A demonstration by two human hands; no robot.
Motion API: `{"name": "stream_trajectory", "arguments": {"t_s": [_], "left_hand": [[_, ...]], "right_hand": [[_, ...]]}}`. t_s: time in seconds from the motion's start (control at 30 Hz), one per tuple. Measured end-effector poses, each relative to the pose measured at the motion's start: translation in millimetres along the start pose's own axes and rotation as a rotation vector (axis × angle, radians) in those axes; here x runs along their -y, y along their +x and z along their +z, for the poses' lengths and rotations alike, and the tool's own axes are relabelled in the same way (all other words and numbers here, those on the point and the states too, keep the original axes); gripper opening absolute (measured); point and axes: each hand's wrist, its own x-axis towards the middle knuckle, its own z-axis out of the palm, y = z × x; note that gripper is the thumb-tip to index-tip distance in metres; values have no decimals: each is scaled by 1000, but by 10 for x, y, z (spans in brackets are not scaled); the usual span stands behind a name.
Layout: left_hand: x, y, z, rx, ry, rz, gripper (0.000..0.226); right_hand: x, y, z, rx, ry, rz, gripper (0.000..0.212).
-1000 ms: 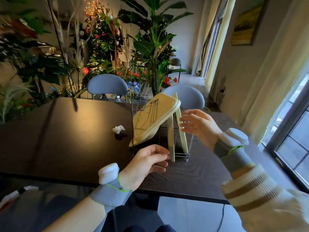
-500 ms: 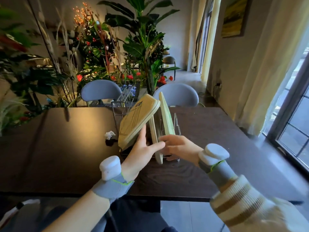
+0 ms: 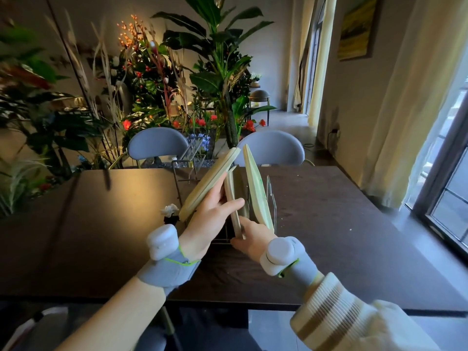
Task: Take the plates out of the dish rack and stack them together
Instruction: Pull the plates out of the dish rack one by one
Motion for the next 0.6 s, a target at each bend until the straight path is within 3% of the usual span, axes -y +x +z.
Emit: {"name": "stream_trajectory", "arguments": {"t_s": [0.13, 0.27, 0.43, 0.6], "left_hand": [[-31, -21, 13, 4, 60, -23, 64], [-46, -16, -25, -38, 130, -31, 62], [-21, -60, -52, -9, 133, -45, 58], [-15, -91, -49, 33, 83, -65, 57]], "right_hand": [[35, -26, 72, -15, -121, 25, 52], [21, -61, 154, 31, -83, 23, 69], [-18, -6, 226, 22, 53, 3, 68], [-92, 188, 371, -79, 256, -44, 49]]}}
